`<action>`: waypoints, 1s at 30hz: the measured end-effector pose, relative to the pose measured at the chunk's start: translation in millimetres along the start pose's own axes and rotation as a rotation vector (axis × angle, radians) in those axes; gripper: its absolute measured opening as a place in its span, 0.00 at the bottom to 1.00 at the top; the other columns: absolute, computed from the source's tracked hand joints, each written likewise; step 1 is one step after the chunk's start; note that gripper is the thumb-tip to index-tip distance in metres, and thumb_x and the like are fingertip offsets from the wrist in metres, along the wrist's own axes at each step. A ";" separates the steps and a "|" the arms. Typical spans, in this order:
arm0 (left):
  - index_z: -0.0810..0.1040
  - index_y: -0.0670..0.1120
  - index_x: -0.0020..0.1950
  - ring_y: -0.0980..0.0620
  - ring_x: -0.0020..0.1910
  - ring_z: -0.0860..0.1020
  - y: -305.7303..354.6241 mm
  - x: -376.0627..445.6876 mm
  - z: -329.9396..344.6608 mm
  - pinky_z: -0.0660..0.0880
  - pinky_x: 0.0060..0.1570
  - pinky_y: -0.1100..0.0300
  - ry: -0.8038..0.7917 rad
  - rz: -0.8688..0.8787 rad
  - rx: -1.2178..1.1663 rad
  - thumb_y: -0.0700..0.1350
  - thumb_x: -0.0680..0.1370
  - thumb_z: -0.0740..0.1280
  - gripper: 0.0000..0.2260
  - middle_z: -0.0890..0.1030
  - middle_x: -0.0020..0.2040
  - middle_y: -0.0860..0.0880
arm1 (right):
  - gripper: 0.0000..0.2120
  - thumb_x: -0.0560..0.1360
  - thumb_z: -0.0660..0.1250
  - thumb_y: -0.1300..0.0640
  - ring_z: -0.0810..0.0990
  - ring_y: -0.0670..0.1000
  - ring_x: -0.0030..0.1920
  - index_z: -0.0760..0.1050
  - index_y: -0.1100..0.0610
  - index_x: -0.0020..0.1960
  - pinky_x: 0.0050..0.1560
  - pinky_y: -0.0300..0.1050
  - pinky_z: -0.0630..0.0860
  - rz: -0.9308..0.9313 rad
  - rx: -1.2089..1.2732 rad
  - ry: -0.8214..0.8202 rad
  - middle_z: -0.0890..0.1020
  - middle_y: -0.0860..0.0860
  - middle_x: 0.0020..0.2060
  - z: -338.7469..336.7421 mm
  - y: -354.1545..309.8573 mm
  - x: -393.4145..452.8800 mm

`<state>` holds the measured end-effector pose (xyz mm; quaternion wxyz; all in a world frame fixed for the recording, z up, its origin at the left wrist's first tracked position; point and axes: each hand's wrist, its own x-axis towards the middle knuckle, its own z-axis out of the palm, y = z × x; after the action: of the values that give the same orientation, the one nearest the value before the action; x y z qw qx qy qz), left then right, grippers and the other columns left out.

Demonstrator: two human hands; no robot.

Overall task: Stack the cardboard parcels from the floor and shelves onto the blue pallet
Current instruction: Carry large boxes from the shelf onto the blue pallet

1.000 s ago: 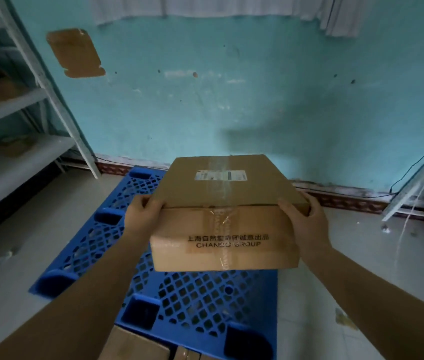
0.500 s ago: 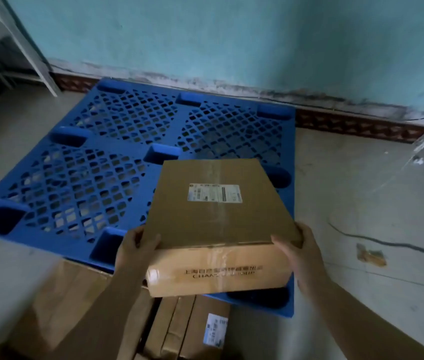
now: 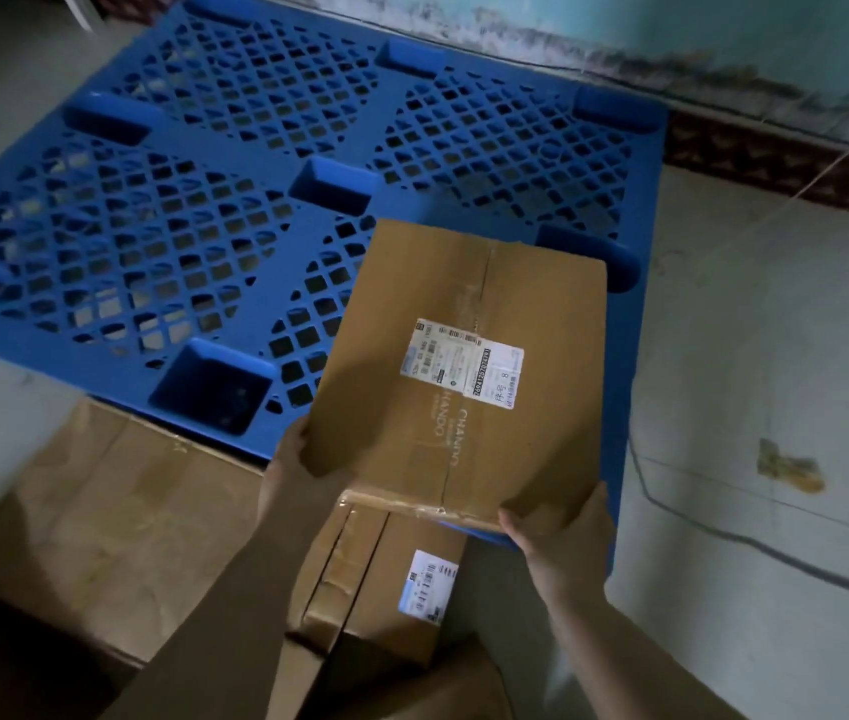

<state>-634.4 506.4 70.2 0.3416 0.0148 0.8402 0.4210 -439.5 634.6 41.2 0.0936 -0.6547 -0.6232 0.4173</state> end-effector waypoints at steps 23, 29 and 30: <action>0.66 0.52 0.69 0.47 0.67 0.68 -68.0 -14.8 -228.2 0.67 0.63 0.55 0.395 -0.021 -0.432 0.44 0.62 0.77 0.37 0.70 0.67 0.49 | 0.53 0.64 0.69 0.32 0.44 0.53 0.77 0.42 0.47 0.77 0.74 0.60 0.51 -0.903 -0.690 -0.448 0.47 0.49 0.77 157.4 -193.5 -126.0; 0.64 0.48 0.72 0.55 0.58 0.68 -153.9 -39.9 -232.6 0.67 0.60 0.59 0.425 -0.132 -0.440 0.38 0.70 0.73 0.33 0.70 0.61 0.54 | 0.53 0.63 0.75 0.39 0.48 0.51 0.76 0.46 0.46 0.77 0.72 0.52 0.57 -0.849 -0.736 -0.782 0.51 0.47 0.76 227.9 -154.1 -156.6; 0.63 0.49 0.72 0.55 0.56 0.68 -167.8 -40.6 -223.2 0.66 0.57 0.59 0.413 -0.165 -0.438 0.38 0.70 0.73 0.33 0.69 0.59 0.54 | 0.53 0.62 0.76 0.39 0.50 0.51 0.76 0.47 0.46 0.77 0.72 0.53 0.58 -0.832 -0.754 -0.808 0.52 0.47 0.76 238.4 -142.4 -153.8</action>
<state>-690.2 229.9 64.6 0.1919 -0.2131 0.7796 0.5568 -683.4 431.6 47.7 -0.2276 -0.1423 -0.9111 0.3127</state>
